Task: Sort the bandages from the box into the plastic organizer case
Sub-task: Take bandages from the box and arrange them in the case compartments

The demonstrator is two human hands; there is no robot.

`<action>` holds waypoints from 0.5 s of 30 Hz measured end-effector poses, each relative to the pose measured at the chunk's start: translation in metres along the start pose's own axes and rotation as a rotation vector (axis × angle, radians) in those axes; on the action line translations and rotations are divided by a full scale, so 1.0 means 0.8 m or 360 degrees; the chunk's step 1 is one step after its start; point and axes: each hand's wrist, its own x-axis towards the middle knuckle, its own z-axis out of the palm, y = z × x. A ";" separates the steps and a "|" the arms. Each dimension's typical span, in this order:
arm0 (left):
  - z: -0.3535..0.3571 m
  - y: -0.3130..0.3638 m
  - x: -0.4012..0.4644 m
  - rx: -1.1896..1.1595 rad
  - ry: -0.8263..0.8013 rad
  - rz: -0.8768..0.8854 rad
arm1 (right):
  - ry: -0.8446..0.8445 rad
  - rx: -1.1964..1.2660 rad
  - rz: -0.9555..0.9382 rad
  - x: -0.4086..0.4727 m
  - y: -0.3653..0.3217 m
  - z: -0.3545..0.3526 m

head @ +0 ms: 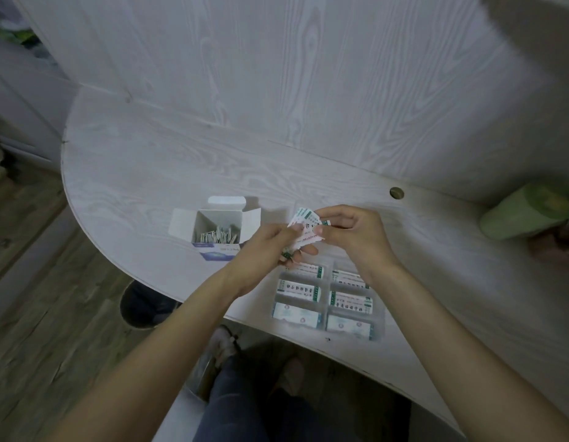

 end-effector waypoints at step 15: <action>-0.002 0.000 0.008 -0.0079 0.0298 -0.0224 | -0.0019 -0.0369 -0.0070 0.000 0.018 -0.012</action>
